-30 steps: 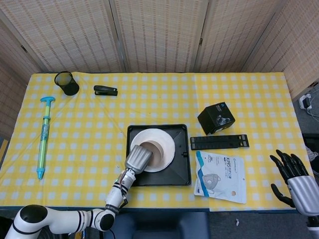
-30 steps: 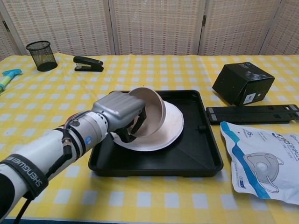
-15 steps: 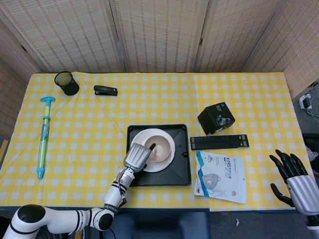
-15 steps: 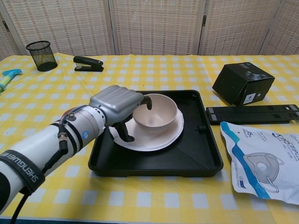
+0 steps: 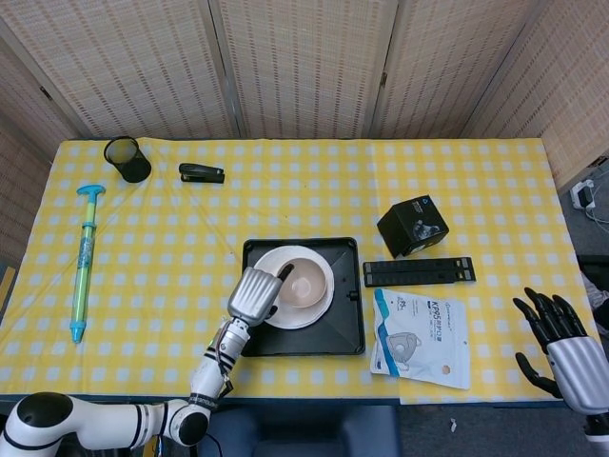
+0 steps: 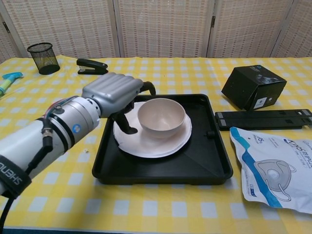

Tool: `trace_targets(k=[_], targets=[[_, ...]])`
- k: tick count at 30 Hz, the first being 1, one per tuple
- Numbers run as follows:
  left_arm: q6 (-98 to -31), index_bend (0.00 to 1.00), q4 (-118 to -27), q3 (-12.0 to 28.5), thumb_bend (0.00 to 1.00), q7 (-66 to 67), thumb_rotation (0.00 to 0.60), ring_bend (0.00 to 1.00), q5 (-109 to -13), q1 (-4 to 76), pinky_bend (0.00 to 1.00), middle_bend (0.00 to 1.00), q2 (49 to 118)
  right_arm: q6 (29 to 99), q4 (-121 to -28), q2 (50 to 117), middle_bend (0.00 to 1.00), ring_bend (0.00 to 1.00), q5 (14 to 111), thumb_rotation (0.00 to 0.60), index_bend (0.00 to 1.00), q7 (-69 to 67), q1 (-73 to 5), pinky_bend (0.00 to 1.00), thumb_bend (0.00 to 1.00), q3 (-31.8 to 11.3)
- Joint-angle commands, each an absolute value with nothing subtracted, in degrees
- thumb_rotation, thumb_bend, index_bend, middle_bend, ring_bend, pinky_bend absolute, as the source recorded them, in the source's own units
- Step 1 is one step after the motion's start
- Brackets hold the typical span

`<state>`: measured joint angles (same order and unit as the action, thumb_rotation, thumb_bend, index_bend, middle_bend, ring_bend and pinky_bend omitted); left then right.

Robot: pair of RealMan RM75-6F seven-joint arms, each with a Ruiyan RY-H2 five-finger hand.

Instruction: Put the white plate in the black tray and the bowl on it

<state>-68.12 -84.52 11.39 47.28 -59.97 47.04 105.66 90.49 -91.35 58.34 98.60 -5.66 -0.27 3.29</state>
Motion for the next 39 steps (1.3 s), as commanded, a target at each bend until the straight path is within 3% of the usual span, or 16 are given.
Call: trace_targets(k=[1,4,6,7,8,10,11,13,16,24,39], targets=[[-72.33,0.24,-90.6,11.58,0.21,44.95,0.6,0.98,-62.91,44.19,1.0,1.0,100.1,90.64,-91.26,58.28,0.0,0.0,98.8,0.6,0.0,-5.92,-0.26,0.0,0.42,3.35],[-76.11,0.27,-94.14,11.48,0.21,41.01,0.6,0.94,-65.88,41.19,1.0,1.0,95.57,91.05,-91.23,58.25,0.0,0.0,99.27,0.6,0.0,-5.99,-0.16,0.0,0.42,3.47],[-78.16,0.27,-96.91,10.51,0.21,37.8,0.6,0.87,-67.71,38.6,1.0,0.94,91.9,91.5,-91.22,58.34,0.0,0.0,99.48,0.6,0.0,-5.91,0.0,0.0,0.42,3.46],[-76.07,0.26,-96.95,14.21,0.21,35.96,0.6,0.79,-65.96,39.99,0.96,0.86,87.83,91.66,-91.19,58.4,0.0,0.0,99.52,0.6,0.0,-5.87,0.05,0.0,0.42,3.43],[-69.1,0.24,-99.46,12.18,0.21,34.05,0.6,0.69,-62.5,39.57,0.88,0.76,82.9,91.88,-91.18,58.48,0.0,0.0,99.53,0.6,0.0,-5.83,0.11,0.0,0.42,3.34],[-74.99,0.19,-106.57,4.81,0.21,34.16,0.6,0.48,-66.62,32.72,0.67,0.55,78.7,92.32,-91.12,58.71,0.0,0.0,99.41,0.6,0.0,-5.7,0.25,0.0,0.42,3.12],[-78.14,0.17,-108.89,2.83,0.21,34.49,0.6,0.4,-68.07,30.06,0.57,0.47,76.09,92.64,-91.09,58.93,0.0,0.0,99.25,0.6,0.0,-5.6,0.33,0.0,0.42,2.9],[-81.72,0.1,-109.29,0.42,0.21,35.02,0.6,0.17,-69.28,26.78,0.26,0.26,73.74,93.13,-91.04,59.31,0.0,0.0,99.02,0.6,0.0,-5.51,0.46,0.0,0.42,2.56],[-85.29,0.07,-106.84,-2.7,0.21,30.21,0.6,0.02,-71.24,21.83,0.05,0.12,71.97,93.6,-90.81,59.98,0.0,0.0,98.53,0.6,0.0,-4.91,0.66,0.0,0.42,2.11],[-93.37,0.07,-96.06,-7.11,0.21,13.05,0.6,0.0,-78.18,11.09,0.0,0.09,69.65,92.65,-91.04,61.18,0.0,0.0,97.41,0.6,0.0,-2.01,0.34,0.0,0.42,1.37],[-95.87,0.07,-94.27,-5.68,0.21,9.39,0.6,0.0,-83.95,6.16,0.0,0.05,67.72,92.2,-91.63,61.67,0.0,0.0,96.42,0.6,0.0,-0.13,0.35,0.0,0.42,0.85]])
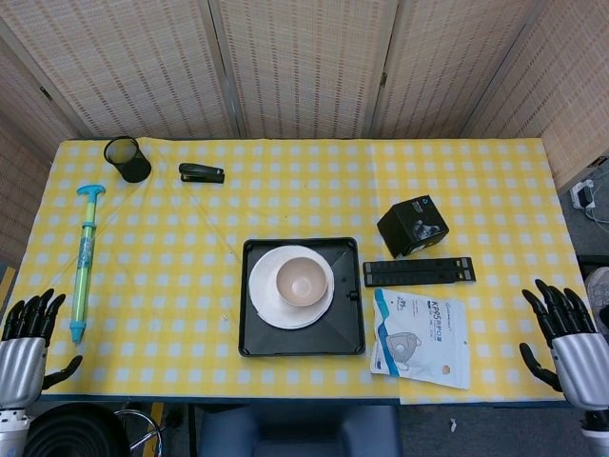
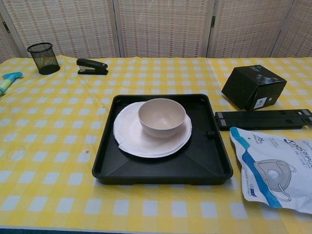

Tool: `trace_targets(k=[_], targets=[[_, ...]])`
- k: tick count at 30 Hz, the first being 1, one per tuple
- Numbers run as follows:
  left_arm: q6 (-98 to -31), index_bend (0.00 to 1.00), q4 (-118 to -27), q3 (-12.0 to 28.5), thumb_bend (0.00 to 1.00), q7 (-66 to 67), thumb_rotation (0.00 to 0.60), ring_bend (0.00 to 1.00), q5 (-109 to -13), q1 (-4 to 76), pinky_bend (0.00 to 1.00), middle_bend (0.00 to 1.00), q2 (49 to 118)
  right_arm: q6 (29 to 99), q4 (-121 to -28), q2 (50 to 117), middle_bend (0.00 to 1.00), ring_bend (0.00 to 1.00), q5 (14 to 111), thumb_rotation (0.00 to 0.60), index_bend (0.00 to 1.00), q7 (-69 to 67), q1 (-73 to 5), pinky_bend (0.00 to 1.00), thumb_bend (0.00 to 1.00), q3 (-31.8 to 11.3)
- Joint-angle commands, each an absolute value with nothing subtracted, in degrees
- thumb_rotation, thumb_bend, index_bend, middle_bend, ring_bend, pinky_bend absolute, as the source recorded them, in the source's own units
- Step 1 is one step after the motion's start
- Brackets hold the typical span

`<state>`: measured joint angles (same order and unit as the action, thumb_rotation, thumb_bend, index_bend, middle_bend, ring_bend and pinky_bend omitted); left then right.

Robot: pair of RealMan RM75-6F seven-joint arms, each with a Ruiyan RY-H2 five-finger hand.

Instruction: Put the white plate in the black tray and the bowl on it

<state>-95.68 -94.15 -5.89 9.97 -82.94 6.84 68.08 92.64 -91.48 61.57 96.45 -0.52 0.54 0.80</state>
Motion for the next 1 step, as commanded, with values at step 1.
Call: trace_targets(k=[1], targets=[[-95.71,0.07,-94.23,-5.55,0.21,9.3,0.6,0.0,-84.06,6.04,0.0,0.05,67.67,91.97,-91.7,61.73,0.0,0.0,96.37,0.6,0.0,0.1,0.23,0.0,0.42,0.81]])
